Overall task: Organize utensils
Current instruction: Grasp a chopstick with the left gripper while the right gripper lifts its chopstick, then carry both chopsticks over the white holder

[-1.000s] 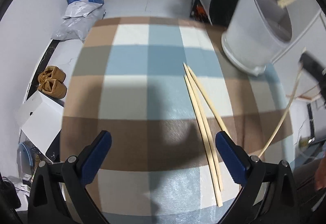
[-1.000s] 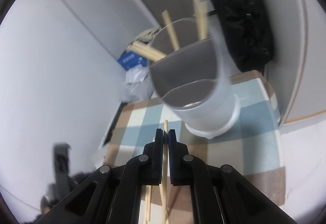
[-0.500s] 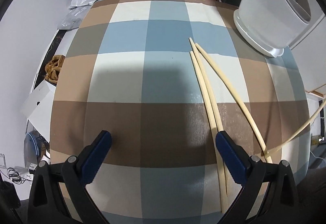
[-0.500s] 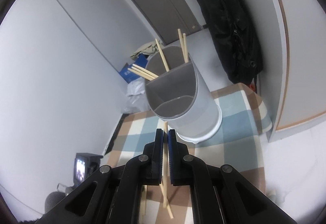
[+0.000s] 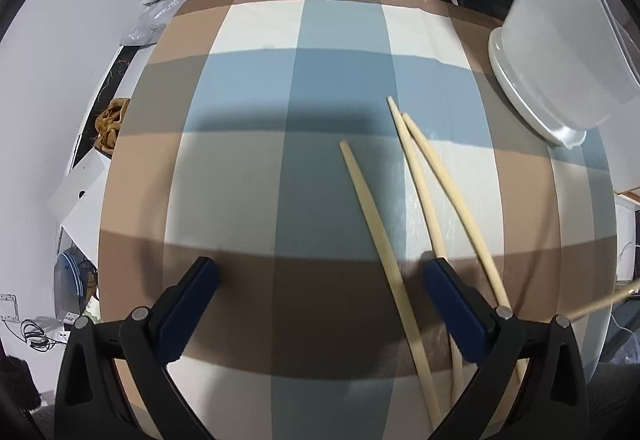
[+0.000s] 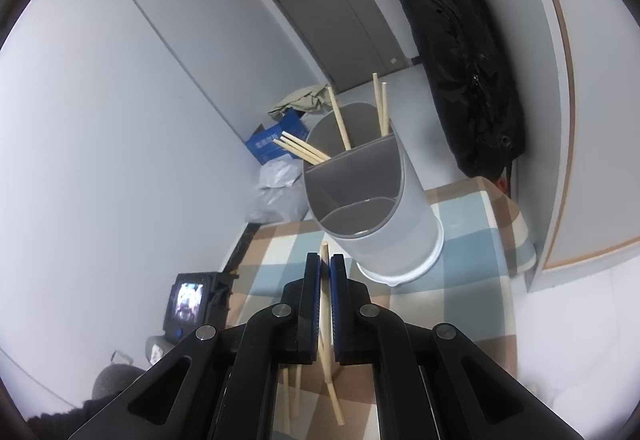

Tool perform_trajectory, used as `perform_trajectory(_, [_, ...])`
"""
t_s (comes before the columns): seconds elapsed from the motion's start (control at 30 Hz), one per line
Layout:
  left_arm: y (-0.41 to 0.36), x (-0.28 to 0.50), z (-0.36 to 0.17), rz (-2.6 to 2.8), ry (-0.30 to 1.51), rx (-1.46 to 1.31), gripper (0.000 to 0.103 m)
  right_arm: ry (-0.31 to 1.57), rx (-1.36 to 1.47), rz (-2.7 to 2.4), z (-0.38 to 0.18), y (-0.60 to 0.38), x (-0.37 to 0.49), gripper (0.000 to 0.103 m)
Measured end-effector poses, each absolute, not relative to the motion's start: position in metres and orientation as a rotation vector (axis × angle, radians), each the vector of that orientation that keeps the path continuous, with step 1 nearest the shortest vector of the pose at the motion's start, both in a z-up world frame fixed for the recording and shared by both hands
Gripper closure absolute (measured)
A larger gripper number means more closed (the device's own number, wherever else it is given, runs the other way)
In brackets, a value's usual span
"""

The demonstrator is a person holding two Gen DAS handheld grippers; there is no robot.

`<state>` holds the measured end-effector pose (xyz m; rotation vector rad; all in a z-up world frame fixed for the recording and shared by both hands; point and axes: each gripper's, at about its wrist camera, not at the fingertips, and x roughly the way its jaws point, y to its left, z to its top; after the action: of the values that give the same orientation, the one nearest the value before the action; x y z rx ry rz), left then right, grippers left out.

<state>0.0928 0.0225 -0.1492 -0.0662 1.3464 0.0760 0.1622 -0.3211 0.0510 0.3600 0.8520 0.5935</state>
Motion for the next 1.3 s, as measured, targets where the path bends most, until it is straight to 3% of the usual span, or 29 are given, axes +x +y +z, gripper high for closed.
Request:
perform_trajectory(0.1, [0.023,0.098,-0.147,0.079,1.331,-0.049,0.008,0.850,0.366,0.599,0.052,-0.321,0.164,0.099])
perform_trajectory(0.2, [0.022,0.104,-0.145,0.054,1.319,-0.063,0.028,0.843,0.365,0.605,0.053,-0.321,0.165,0.099])
perform_trajectory(0.27, [0.023,0.109,-0.142,0.050,1.303,-0.061,0.048,0.844,0.365,0.605,0.053,-0.320,0.166,0.099])
perform_trajectory(0.4, [0.024,0.114,-0.141,0.065,1.277,-0.063,0.077,0.852,0.368,0.606,0.051,-0.319,0.170,0.099])
perform_trajectory(0.47, [0.023,0.116,-0.141,0.068,1.264,-0.071,0.100,0.856,0.367,0.604,0.049,-0.319,0.172,0.099])
perform_trajectory(0.8, [0.032,0.114,-0.132,0.045,1.220,-0.195,0.103,0.859,0.338,0.587,0.046,-0.313,0.174,0.099])
perform_trajectory(1.3, [0.020,0.047,-0.032,-0.073,0.814,-0.238,0.103,0.761,0.163,0.610,0.065,-0.284,0.142,0.099])
